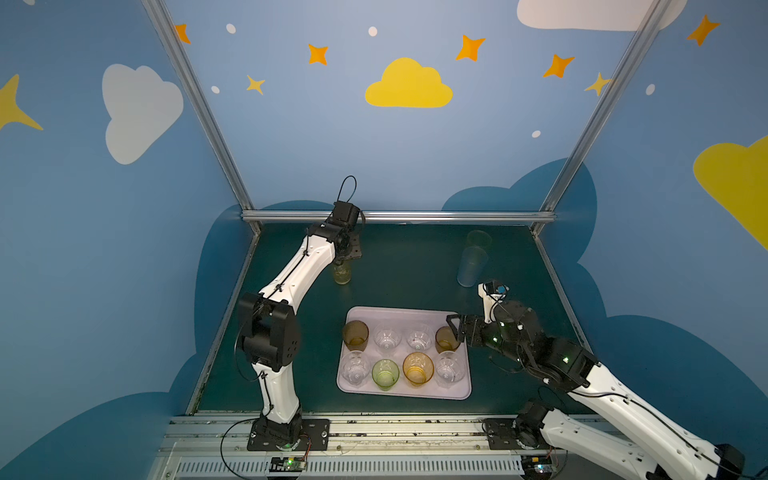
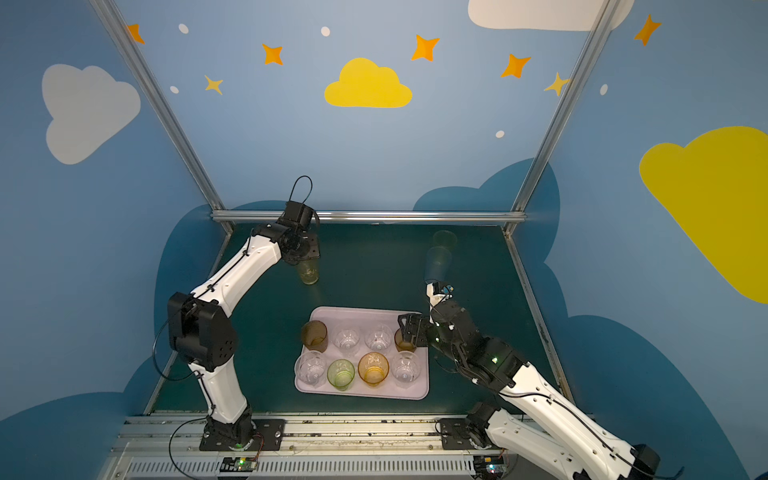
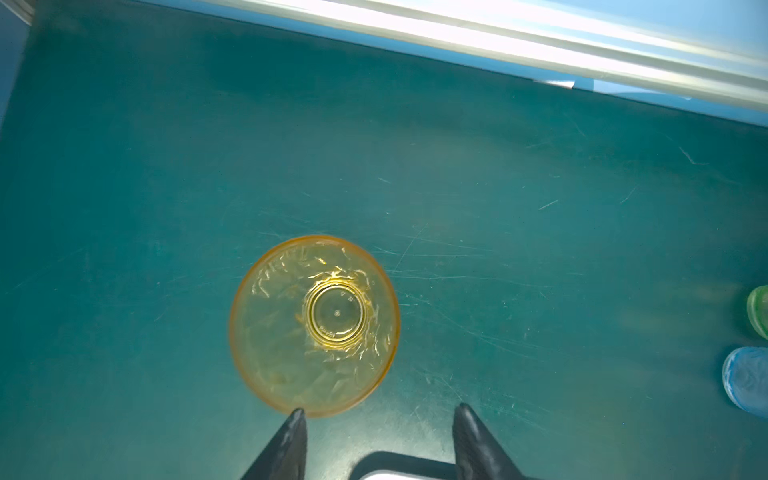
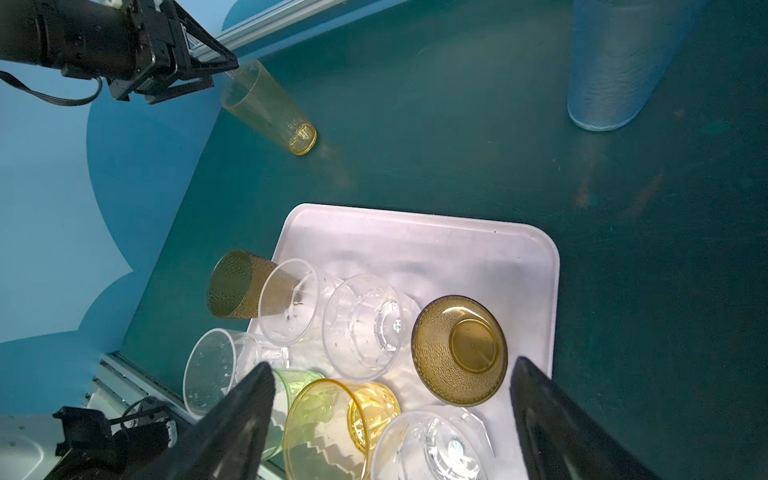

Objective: Place the glasses into the tray
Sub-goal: 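Move the left gripper over the tall amber glass on the table, then close the left gripper on the tall amber glass and lift it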

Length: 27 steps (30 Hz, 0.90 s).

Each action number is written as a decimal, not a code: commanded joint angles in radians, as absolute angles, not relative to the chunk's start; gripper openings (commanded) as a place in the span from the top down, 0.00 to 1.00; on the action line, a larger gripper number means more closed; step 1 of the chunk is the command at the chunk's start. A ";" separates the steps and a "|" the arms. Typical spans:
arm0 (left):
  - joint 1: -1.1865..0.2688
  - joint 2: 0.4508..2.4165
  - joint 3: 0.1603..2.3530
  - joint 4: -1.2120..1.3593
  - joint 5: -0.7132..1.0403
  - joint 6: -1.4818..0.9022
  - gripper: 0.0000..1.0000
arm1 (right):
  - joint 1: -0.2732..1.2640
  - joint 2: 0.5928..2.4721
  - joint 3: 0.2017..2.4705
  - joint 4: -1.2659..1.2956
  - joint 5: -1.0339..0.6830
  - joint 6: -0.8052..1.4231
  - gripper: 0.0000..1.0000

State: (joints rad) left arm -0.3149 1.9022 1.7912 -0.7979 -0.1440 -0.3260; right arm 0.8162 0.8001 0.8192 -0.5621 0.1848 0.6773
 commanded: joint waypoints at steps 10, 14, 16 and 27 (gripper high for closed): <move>-0.304 2.034 1.920 -0.881 -0.074 -0.312 0.64 | 0.776 0.870 0.850 -0.514 0.115 0.729 0.12; -0.301 2.055 1.935 -0.889 -0.080 -0.313 0.68 | 0.764 0.875 0.851 -0.514 0.100 0.733 0.12; -0.298 2.064 1.939 -0.894 -0.084 -0.311 0.68 | 0.758 0.876 0.851 -0.515 0.095 0.735 0.12; -0.281 2.086 1.936 -0.896 -0.082 -0.311 0.83 | 0.735 0.879 0.841 -0.516 0.071 0.754 0.12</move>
State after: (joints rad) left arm -0.2878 2.0743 1.9224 -0.8734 -0.0837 -0.3157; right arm 0.7429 0.8768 0.8192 -0.5274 0.0849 0.7437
